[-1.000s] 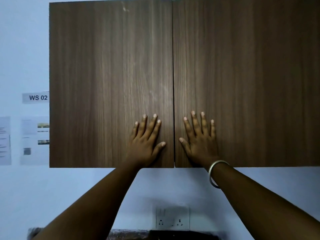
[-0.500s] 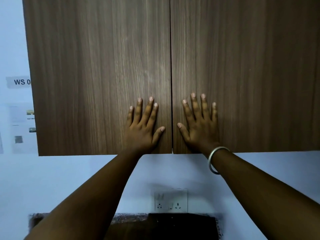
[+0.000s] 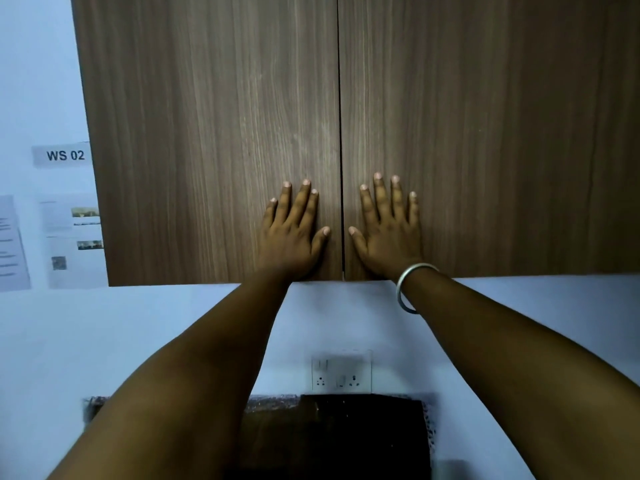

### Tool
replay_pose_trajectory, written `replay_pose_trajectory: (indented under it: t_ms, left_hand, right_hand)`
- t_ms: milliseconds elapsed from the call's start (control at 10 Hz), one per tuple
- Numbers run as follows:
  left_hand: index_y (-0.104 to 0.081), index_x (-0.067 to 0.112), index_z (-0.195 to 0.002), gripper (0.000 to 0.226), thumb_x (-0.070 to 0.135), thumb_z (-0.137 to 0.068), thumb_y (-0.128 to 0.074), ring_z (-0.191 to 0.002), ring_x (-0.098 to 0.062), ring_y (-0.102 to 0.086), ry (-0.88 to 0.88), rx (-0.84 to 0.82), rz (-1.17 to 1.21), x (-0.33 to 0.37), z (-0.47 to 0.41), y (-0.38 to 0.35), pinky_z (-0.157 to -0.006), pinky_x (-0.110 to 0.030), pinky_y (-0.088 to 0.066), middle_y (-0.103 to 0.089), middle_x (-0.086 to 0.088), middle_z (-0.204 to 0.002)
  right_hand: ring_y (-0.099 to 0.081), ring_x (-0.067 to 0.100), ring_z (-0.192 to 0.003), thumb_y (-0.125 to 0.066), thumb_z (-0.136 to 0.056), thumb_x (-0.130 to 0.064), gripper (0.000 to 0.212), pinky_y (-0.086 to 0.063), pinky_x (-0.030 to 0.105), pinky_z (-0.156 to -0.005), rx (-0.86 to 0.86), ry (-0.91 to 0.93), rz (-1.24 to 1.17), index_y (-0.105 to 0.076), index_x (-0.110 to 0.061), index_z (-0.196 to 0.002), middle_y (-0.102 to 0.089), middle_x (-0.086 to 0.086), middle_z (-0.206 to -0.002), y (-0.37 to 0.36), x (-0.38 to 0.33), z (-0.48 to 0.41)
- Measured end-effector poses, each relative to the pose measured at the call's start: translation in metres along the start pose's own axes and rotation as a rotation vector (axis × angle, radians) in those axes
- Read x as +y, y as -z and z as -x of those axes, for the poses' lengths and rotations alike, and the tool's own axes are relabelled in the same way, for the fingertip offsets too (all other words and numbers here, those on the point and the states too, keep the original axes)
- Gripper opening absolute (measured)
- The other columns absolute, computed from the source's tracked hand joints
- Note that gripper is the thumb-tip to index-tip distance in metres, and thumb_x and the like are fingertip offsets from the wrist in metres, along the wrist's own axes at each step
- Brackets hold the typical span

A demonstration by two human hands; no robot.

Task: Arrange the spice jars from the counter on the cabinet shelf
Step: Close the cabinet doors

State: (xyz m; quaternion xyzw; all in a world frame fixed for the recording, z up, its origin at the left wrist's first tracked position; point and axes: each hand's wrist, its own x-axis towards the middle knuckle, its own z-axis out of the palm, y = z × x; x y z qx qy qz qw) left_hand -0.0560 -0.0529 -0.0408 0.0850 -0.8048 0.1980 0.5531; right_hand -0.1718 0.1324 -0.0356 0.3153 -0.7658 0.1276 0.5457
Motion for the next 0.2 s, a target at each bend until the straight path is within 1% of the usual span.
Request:
replay_pose_trajectory:
  t_ms: [100,200]
  left_hand:
    - [-0.025,0.013,-0.163,0.07,0.051,-0.105,-0.037,-0.159,-0.035,-0.016,0.026,0.056,0.019,0.005,0.001,0.016,-0.127,-0.051,-0.016,-0.019,-0.009,-0.172]
    - [-0.02,0.012,-0.164,0.069,0.047,-0.107,-0.034,-0.16,-0.034,-0.008,0.002,0.087,0.025,0.014,0.005,0.024,-0.128,-0.053,-0.011,-0.014,-0.01,-0.174]
  right_hand:
    - [-0.006,0.034,-0.157,-0.039,-0.093,-0.057,0.086,-0.007,0.061,-0.123,0.039,-0.066,-0.033,-0.016,-0.012,-0.162,-0.009,0.013,-0.17,0.018,-0.014,0.003]
    - [-0.005,0.034,-0.157,-0.038,-0.092,-0.059,0.089,-0.007,0.061,-0.123,0.063,-0.11,-0.054,-0.013,-0.009,-0.162,-0.007,0.014,-0.17,0.031,-0.018,0.009]
